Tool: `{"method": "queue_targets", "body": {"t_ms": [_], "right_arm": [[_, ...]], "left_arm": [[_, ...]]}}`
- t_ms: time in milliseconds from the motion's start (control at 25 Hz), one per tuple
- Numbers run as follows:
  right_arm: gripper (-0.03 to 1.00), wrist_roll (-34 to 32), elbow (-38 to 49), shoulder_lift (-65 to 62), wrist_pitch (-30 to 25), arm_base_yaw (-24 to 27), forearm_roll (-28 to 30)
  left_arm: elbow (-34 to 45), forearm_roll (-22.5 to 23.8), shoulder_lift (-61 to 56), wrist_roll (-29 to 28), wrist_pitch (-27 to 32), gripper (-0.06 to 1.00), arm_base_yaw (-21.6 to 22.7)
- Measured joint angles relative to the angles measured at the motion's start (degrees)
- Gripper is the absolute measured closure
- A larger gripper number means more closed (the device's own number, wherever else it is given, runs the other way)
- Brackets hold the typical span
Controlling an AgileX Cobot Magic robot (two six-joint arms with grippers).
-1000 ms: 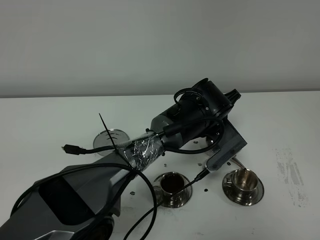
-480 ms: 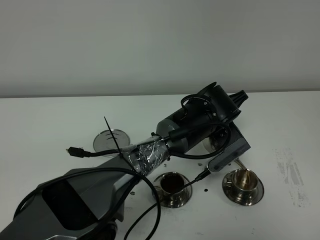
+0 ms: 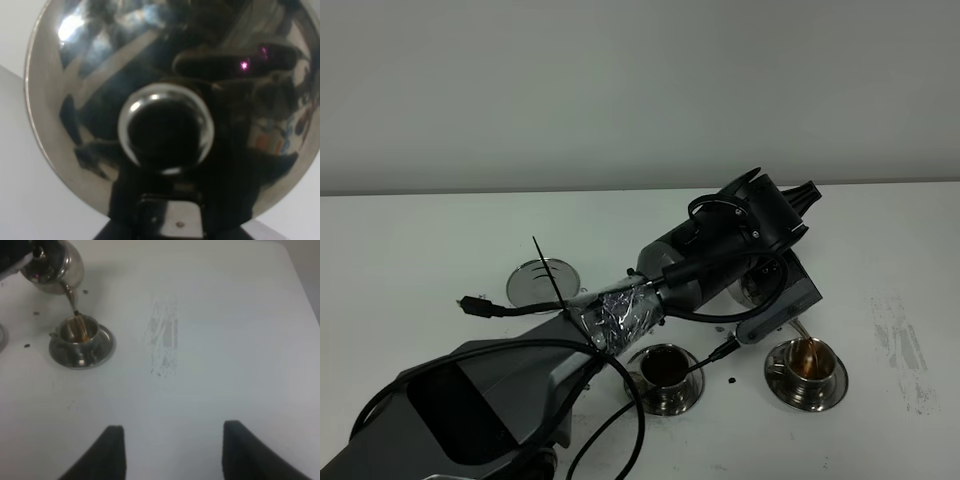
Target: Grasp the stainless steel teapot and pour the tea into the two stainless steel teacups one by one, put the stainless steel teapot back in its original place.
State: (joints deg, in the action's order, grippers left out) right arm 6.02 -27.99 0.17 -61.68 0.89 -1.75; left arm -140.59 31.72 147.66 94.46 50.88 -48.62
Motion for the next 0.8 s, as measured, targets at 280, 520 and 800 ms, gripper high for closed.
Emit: {"method": "queue_targets", "body": {"t_ms": [280,520,800], "right_arm": [[0.51,0.0,0.0,0.0,0.0,0.0,0.0],[0.51,0.0,0.0,0.0,0.0,0.0,0.0],[0.51,0.0,0.0,0.0,0.0,0.0,0.0]], "left_arm": [[0.0,0.8,0.0,0.7,-0.5,0.7,-0.3],[0.0,2.2,0.0,1.3,-0.7,0.7,-0.4],[0.1,2.7,0.0,2.3,-1.2,0.7,-0.8]]}}
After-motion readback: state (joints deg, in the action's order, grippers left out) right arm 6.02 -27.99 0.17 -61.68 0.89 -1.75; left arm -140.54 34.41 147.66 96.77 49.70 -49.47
